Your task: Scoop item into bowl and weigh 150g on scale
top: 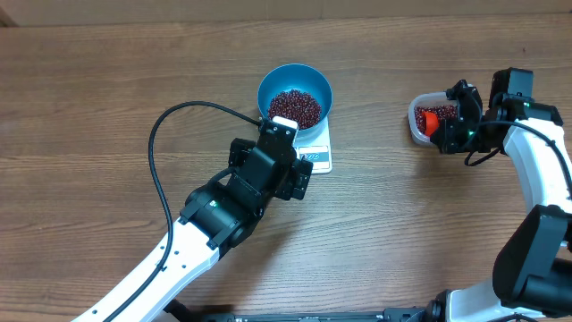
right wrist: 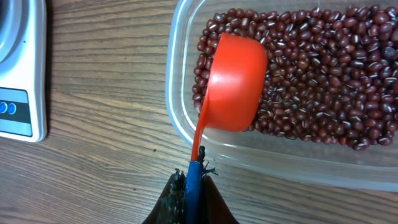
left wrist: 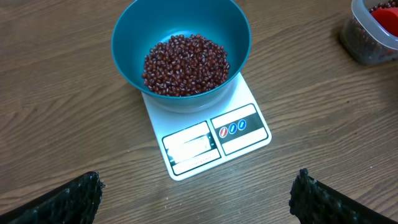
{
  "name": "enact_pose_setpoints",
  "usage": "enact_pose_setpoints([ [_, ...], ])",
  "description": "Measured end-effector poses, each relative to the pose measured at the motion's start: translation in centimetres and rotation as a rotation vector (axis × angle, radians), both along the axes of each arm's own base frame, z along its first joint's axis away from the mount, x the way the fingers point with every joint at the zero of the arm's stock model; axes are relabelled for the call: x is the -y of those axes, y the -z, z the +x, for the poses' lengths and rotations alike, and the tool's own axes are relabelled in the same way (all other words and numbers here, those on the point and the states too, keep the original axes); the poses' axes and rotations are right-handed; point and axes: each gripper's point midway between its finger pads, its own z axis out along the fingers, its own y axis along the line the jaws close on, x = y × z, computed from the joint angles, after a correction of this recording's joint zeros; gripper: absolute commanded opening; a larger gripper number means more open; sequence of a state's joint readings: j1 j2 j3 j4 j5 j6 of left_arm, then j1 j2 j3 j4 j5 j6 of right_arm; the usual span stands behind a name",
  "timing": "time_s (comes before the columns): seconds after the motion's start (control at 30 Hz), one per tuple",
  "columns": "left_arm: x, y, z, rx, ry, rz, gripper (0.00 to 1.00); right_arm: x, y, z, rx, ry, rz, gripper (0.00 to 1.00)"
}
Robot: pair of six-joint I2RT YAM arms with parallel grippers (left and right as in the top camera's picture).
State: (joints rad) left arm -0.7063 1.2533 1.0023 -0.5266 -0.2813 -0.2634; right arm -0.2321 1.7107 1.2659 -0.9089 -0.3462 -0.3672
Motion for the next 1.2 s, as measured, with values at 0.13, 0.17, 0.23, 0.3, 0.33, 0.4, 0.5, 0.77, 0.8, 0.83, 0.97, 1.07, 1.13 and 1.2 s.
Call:
enact_pose_setpoints([
  [0.13, 0.0, 0.0, 0.0, 0.000, 0.000, 0.000, 1.00, -0.1, -0.1, 0.2, 0.009, -0.003, 0.007, 0.04],
  [0.17, 0.0, 0.0, 0.0, 0.000, 0.000, 0.000, 1.00, -0.2, -0.1, 0.2, 0.012, -0.004, 0.010, 0.04],
  [0.23, 0.0, 0.0, 0.0, 0.000, 0.000, 0.000, 0.99, -0.2, -0.1, 0.3, 0.014, -0.003, 0.012, 0.04],
  [0.3, 0.0, 0.0, 0.0, 0.000, 0.000, 0.000, 1.00, -0.1, -0.2, 0.3, 0.014, -0.001, 0.014, 0.04],
  [0.33, 0.0, 0.0, 0.0, 0.000, 0.000, 0.000, 1.00, 0.0, -0.2, 0.3, 0.016, 0.003, 0.019, 0.04],
  [0.4, 0.0, 0.0, 0.0, 0.000, 0.000, 0.000, 1.00, 0.2, -0.3, 0.3, 0.021, 0.008, 0.033, 0.04],
  [0.5, 0.0, 0.0, 0.0, 0.000, 0.000, 0.000, 1.00, 0.7, -0.5, 0.4, 0.031, 0.025, 0.055, 0.04],
  [0.77, 0.0, 0.0, 0.0, 0.000, 0.000, 0.000, 1.00, 1.4, -1.1, 0.3, 0.051, 0.059, 0.141, 0.04],
  [0.8, 0.0, 0.0, 0.0, 0.000, 0.000, 0.000, 1.00, 1.5, -1.2, 0.2, 0.052, 0.063, 0.152, 0.04],
  [0.83, 0.0, 0.0, 0.0, 0.000, 0.000, 0.000, 1.00, 1.6, -1.3, 0.2, 0.054, 0.068, 0.164, 0.04],
  [0.97, 0.0, 0.0, 0.0, 0.000, 0.000, 0.000, 0.99, 2.2, -1.5, 0.0, 0.057, 0.088, 0.187, 0.04],
  [1.07, 0.0, 0.0, 0.0, 0.000, 0.000, 0.000, 1.00, 2.9, -1.7, -0.1, 0.067, 0.109, 0.209, 0.04],
  [1.13, 0.0, 0.0, 0.0, 0.000, 0.000, 0.000, 1.00, 3.3, -1.9, -0.1, 0.076, 0.123, 0.230, 0.04],
  [1.2, 0.0, 0.0, 0.0, 0.000, 0.000, 0.000, 1.00, 3.8, -2.2, -0.2, 0.088, 0.140, 0.256, 0.04],
])
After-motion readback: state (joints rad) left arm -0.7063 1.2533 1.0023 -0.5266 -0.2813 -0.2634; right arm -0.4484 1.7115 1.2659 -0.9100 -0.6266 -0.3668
